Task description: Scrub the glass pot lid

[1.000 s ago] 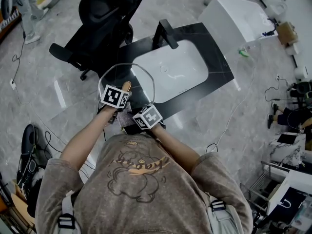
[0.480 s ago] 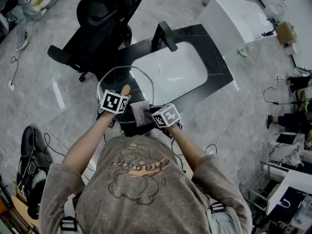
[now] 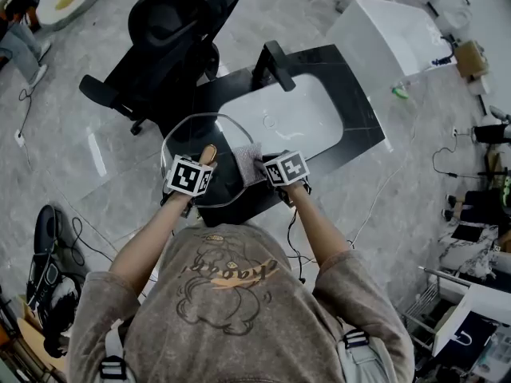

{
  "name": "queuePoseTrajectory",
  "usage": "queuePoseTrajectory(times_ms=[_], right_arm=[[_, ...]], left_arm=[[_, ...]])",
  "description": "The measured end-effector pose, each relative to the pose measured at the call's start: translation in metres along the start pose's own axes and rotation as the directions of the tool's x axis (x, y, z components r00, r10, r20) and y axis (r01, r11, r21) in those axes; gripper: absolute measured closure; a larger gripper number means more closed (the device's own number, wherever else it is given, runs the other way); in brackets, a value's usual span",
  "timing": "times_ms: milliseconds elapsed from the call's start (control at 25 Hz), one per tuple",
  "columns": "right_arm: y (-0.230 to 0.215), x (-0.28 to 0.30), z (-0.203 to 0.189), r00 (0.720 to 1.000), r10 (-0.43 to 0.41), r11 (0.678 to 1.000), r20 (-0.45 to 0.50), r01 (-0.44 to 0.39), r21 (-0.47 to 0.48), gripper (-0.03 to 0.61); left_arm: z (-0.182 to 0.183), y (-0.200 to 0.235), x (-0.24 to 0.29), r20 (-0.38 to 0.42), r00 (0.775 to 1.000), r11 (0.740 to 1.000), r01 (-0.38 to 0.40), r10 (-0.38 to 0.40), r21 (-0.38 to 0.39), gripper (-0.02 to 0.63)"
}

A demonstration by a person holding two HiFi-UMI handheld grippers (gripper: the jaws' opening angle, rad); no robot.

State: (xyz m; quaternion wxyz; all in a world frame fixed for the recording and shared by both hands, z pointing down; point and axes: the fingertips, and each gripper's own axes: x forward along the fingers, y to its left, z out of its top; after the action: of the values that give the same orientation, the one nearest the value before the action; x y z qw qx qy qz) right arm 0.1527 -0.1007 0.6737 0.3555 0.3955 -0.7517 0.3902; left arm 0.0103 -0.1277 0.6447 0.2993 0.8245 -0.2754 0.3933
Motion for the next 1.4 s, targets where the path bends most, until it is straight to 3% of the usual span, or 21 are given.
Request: queuePoseTrajectory(times_ms=[360,760,1120,1400], right_arm=[[-0.04,0.026,0.073,0.997,-0.075,0.995,-0.01,0.075,-0.061,0.492],[-0.023,0.071,0.15,0.995,-0.09,0.969,-0.03,0.081,-0.234,0.495],[0.028,0.108,0.191,0.998,-0.016,0.915,-0.063,-0.011,-0.403,0.497],[0.079,0.129,0.202,0.994,0.05,0.823,-0.096,-0.095,-0.561,0.502]], left_arm=[[0.0,0.0,0.003,0.009,1.0,1.0,-0.008,0.008,0.015,0.426],[-0.003,-0.002,0.006,0.02,0.999,0.998,-0.042,0.041,0.038,0.426],[-0.002,-0.003,0.004,0.028,0.998,0.998,-0.063,0.062,0.029,0.426],[-0.002,-0.003,0.004,0.029,0.996,0.996,-0.082,0.081,0.034,0.426]])
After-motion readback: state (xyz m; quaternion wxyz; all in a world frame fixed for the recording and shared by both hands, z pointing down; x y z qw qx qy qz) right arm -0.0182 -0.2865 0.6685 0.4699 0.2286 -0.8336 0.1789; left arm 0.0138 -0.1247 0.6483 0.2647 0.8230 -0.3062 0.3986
